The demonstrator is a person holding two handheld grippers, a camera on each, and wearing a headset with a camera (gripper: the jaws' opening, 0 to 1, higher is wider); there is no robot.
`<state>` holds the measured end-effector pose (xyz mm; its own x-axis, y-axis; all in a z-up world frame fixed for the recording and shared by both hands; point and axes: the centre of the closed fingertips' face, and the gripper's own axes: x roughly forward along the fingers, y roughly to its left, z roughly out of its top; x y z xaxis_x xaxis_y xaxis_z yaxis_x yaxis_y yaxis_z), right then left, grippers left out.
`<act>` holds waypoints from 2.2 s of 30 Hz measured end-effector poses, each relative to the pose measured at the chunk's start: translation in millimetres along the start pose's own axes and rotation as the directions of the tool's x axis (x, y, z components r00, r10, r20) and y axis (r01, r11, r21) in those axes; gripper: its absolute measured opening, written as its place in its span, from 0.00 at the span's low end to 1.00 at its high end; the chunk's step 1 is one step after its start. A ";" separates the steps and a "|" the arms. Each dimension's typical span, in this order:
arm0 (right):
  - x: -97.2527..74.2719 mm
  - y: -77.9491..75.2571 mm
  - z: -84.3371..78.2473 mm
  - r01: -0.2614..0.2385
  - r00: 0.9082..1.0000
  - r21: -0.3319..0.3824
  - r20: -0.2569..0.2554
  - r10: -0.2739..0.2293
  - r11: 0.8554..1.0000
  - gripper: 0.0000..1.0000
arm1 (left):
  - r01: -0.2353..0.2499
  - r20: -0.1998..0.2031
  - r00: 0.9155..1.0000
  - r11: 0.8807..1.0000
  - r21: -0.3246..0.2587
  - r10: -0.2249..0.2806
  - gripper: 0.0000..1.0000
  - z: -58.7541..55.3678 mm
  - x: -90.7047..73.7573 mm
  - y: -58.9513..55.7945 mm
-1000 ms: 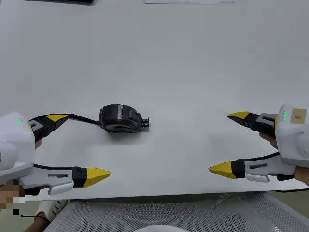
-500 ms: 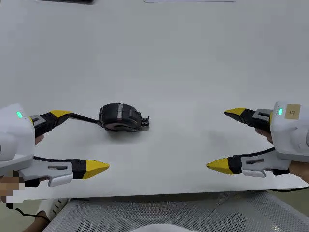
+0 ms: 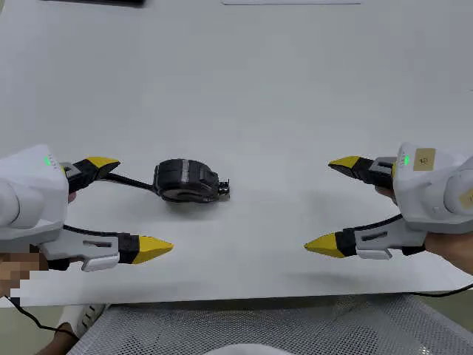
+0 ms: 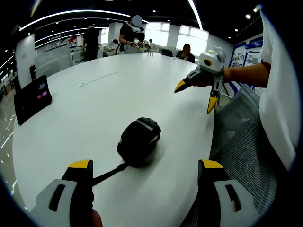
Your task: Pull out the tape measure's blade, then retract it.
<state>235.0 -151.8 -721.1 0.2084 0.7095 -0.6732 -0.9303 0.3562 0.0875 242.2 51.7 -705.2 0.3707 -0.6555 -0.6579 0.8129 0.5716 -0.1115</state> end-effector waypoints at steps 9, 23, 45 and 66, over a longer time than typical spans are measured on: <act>11.4 -7.5 5.1 -0.017 1.000 -0.018 0.000 0.017 1.000 0.77 | 0.006 -0.023 1.000 0.999 0.047 -0.004 0.89 2.0 7.0 9.8; 29.2 -11.8 8.7 -0.055 0.998 -0.028 -0.007 0.055 0.998 0.77 | 0.060 -0.073 0.996 0.992 0.110 -0.052 0.83 4.8 19.0 14.1; 44.5 -11.6 16.5 -0.090 0.996 -0.026 0.004 0.090 0.996 0.76 | 0.125 -0.145 0.985 0.974 0.188 -0.098 0.53 6.4 41.8 20.3; 53.9 -6.4 17.8 -0.106 0.994 -0.007 0.017 0.106 0.994 0.75 | 0.168 -0.201 0.971 0.964 0.205 -0.127 0.34 -6.3 61.8 19.5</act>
<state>257.5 -105.0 -744.8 0.1135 0.7535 -0.6476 -0.9492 0.2748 0.1534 278.1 25.5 -752.7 0.1666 -0.6101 -0.7746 0.9383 0.3396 -0.0657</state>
